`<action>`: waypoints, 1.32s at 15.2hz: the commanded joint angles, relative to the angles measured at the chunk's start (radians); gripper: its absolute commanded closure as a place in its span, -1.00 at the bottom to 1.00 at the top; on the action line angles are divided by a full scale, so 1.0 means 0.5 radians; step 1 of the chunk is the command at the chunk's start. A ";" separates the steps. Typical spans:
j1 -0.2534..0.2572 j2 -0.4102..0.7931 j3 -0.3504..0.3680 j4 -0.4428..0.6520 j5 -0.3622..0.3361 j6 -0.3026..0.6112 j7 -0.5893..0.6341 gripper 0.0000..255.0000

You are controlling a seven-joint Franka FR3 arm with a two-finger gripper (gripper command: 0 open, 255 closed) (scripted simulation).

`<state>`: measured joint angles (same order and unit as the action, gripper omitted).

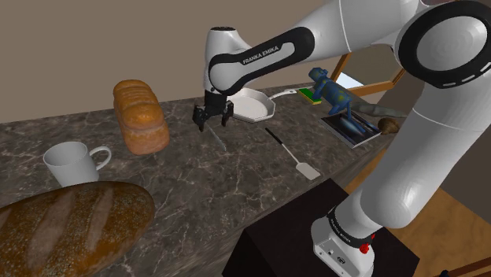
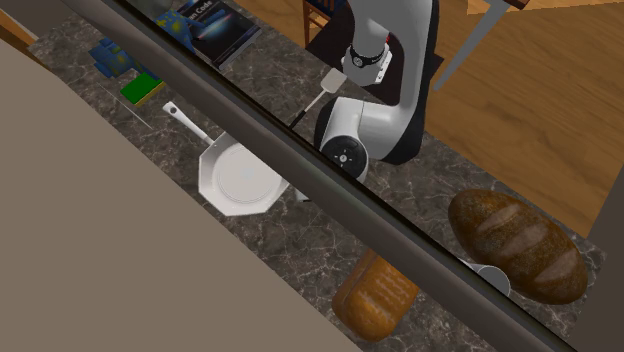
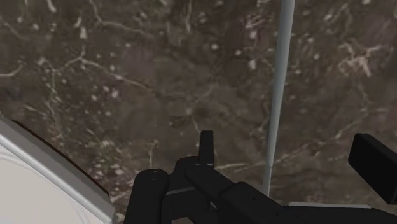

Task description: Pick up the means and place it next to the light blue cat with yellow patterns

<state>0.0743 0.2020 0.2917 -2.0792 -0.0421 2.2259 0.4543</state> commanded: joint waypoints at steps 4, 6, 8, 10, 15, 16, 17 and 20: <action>0.001 0.007 -0.001 -0.005 -0.003 0.013 0.002 -1.00; 0.001 0.007 -0.001 -0.005 -0.003 0.012 0.002 -1.00; 0.001 0.007 -0.001 -0.005 -0.003 0.012 0.002 1.00; 0.001 0.007 -0.001 -0.005 -0.003 0.012 0.002 1.00; 0.001 0.007 -0.001 -0.005 -0.003 0.012 0.002 1.00; 0.001 0.007 -0.001 -0.005 -0.003 0.012 0.002 1.00; -0.001 -0.009 0.001 0.004 0.003 -0.011 -0.002 1.00; -0.005 -0.054 0.005 0.033 0.020 -0.084 -0.012 1.00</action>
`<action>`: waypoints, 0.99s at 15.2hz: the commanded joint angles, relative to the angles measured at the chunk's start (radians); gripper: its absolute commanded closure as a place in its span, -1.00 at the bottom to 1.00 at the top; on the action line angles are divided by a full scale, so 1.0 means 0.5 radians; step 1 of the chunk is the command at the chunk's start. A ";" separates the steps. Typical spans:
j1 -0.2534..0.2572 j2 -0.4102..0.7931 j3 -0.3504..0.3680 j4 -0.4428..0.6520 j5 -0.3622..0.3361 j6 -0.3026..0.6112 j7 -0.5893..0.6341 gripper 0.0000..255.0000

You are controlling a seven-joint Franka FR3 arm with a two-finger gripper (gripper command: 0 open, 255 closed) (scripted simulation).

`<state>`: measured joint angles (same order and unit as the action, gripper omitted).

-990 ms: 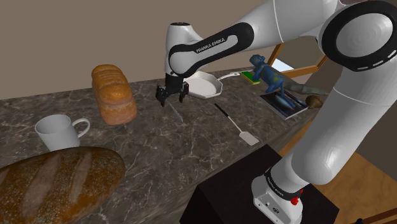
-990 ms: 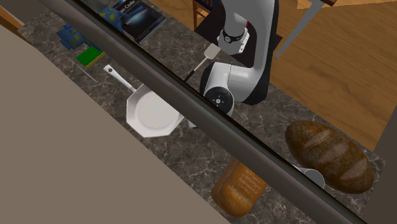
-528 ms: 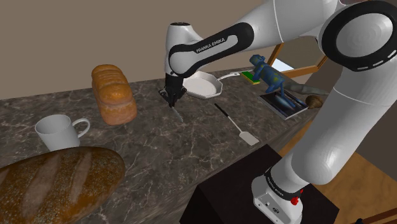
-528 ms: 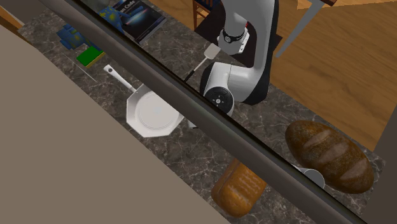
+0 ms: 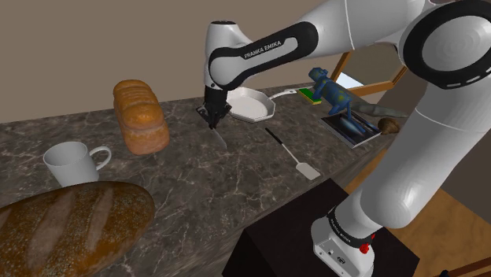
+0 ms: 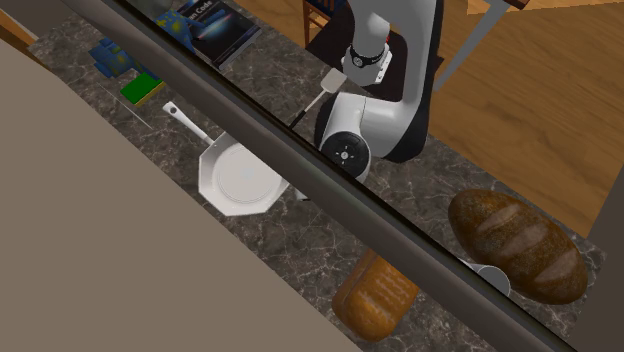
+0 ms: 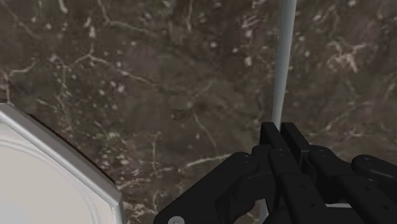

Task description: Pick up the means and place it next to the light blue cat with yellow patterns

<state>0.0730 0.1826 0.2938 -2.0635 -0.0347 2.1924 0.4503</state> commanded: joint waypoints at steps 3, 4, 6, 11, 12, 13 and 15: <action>-0.006 -0.057 0.004 0.035 0.021 -0.091 -0.014 1.00; -0.007 -0.071 0.005 0.047 0.026 -0.116 -0.017 1.00; -0.009 -0.096 0.006 0.073 0.035 -0.165 -0.022 1.00; -0.012 -0.153 0.008 0.144 0.054 -0.290 -0.034 1.00; -0.013 -0.163 0.008 0.159 0.058 -0.315 -0.036 1.00; -0.014 -0.172 0.008 0.175 0.061 -0.341 -0.037 1.00; -0.015 -0.191 0.009 0.208 0.067 -0.391 -0.041 1.00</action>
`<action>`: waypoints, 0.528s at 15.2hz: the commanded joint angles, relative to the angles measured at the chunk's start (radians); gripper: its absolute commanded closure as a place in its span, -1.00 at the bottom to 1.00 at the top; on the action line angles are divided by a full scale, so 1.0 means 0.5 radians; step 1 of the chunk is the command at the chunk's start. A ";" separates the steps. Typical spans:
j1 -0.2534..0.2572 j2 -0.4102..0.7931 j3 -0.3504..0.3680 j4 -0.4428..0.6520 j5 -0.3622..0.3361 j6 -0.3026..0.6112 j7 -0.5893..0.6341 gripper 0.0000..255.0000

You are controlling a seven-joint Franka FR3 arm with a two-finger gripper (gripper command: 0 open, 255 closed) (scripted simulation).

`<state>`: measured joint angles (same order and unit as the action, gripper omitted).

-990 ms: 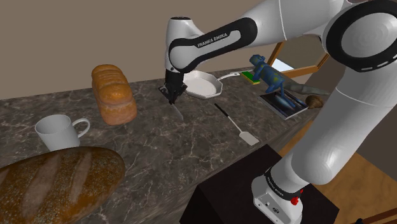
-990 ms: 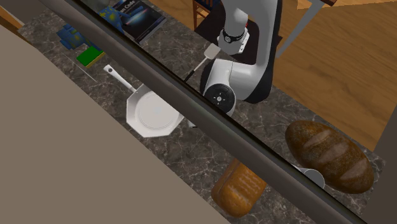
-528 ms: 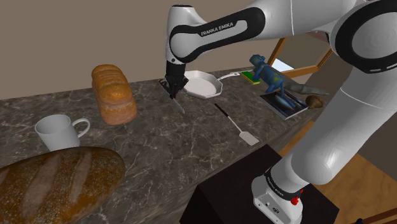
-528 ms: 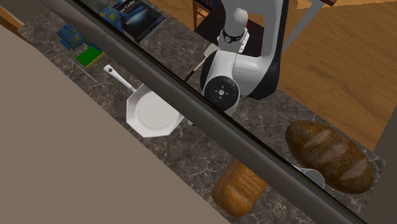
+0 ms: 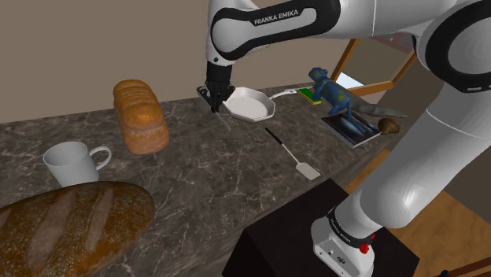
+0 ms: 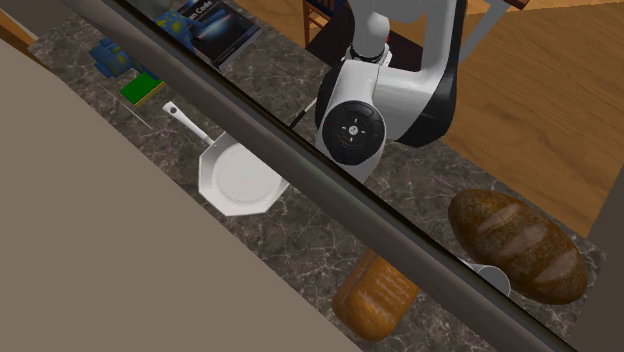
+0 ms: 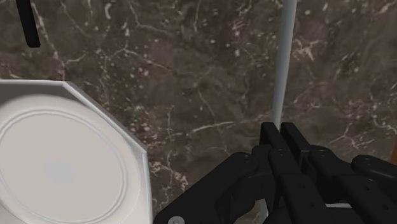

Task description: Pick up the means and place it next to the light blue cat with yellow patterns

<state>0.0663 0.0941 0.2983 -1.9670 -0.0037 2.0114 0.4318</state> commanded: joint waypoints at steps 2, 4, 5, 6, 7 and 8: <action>-0.002 -0.030 0.000 0.051 0.010 -0.080 -0.007 1.00; -0.003 -0.045 0.000 0.087 0.015 -0.132 -0.009 1.00; -0.004 -0.052 0.000 0.107 0.017 -0.157 -0.010 1.00; -0.004 -0.058 0.000 0.126 0.019 -0.183 -0.011 1.00; -0.005 -0.064 0.000 0.146 0.020 -0.209 -0.012 1.00; -0.005 -0.070 0.000 0.167 0.022 -0.235 -0.013 1.00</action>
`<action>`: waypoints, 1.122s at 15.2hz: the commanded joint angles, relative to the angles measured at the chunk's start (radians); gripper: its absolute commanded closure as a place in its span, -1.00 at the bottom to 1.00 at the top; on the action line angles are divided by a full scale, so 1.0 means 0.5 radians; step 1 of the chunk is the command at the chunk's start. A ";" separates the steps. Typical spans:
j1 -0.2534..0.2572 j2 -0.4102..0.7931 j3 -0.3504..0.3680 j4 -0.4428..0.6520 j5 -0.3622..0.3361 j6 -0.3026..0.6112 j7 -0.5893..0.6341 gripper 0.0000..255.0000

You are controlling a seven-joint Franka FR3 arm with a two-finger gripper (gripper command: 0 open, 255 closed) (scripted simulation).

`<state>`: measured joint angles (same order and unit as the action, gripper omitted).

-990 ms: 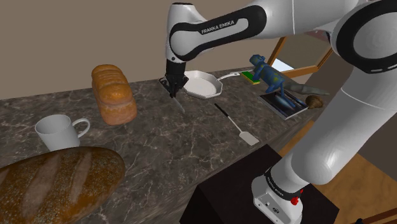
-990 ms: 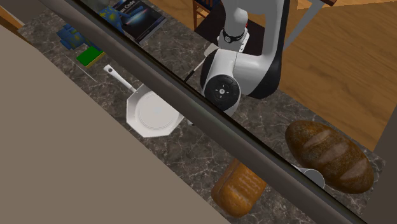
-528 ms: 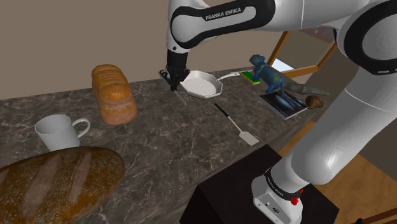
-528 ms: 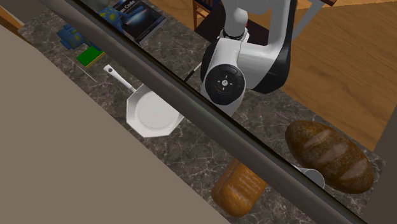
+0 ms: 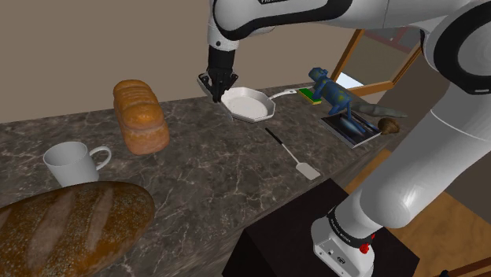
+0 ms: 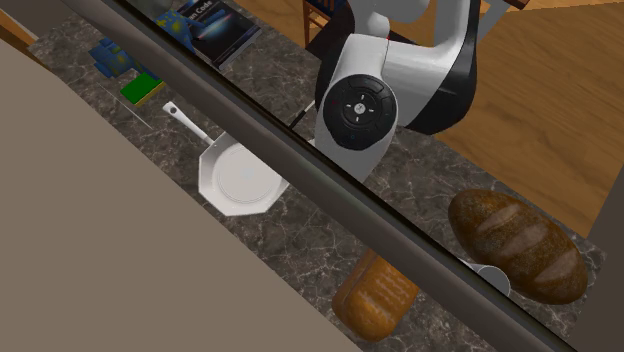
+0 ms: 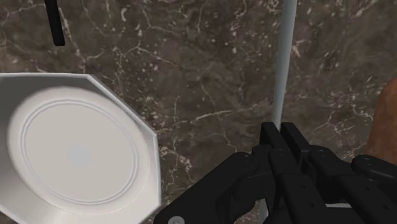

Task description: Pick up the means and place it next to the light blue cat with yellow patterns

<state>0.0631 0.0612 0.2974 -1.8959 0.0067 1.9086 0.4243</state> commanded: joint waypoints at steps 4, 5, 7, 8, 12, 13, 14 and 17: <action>0.000 -0.022 0.001 0.111 0.007 -0.133 0.000 1.00; 0.000 -0.026 0.001 0.134 0.007 -0.159 0.000 1.00; 0.000 -0.031 0.001 0.182 0.009 -0.212 0.000 1.00; 0.000 -0.033 0.001 0.206 0.010 -0.239 0.000 1.00; 0.000 -0.037 0.001 0.309 0.010 -0.345 0.001 1.00; 0.000 -0.037 0.001 0.336 0.010 -0.372 0.002 1.00; 0.000 -0.036 0.002 0.364 0.010 -0.399 0.003 1.00; 0.001 -0.031 0.002 0.451 0.008 -0.481 0.005 1.00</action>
<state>0.0639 0.0439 0.2988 -1.6882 0.0114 1.6845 0.4272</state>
